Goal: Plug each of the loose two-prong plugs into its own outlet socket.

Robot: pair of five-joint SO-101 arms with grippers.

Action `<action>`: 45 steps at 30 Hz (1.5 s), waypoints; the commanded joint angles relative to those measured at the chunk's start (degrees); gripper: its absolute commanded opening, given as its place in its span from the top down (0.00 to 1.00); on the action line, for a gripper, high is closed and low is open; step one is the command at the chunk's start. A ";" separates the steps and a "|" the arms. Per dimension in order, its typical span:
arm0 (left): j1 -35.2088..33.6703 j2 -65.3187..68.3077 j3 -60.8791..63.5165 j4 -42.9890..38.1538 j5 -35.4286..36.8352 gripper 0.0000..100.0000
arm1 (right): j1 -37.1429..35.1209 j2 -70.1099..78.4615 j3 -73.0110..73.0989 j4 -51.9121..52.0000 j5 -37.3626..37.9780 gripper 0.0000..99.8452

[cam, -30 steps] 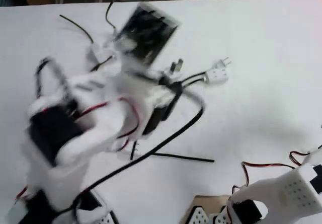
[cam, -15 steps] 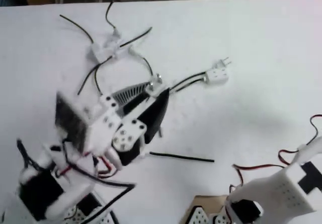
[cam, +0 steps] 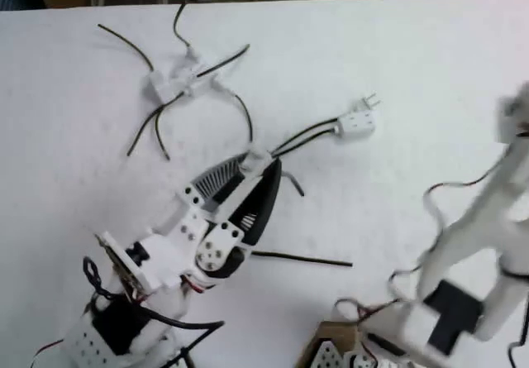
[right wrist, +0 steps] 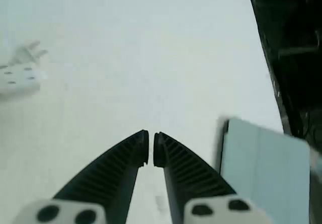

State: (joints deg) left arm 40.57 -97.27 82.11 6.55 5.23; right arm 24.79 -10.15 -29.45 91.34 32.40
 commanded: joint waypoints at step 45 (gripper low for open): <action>-5.32 -0.66 6.59 -17.76 0.35 0.98 | -64.04 -18.68 -2.02 6.37 -3.34 0.98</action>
State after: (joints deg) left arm 38.20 -97.27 89.76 -11.03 5.23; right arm -43.52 -28.97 -30.42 96.53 29.41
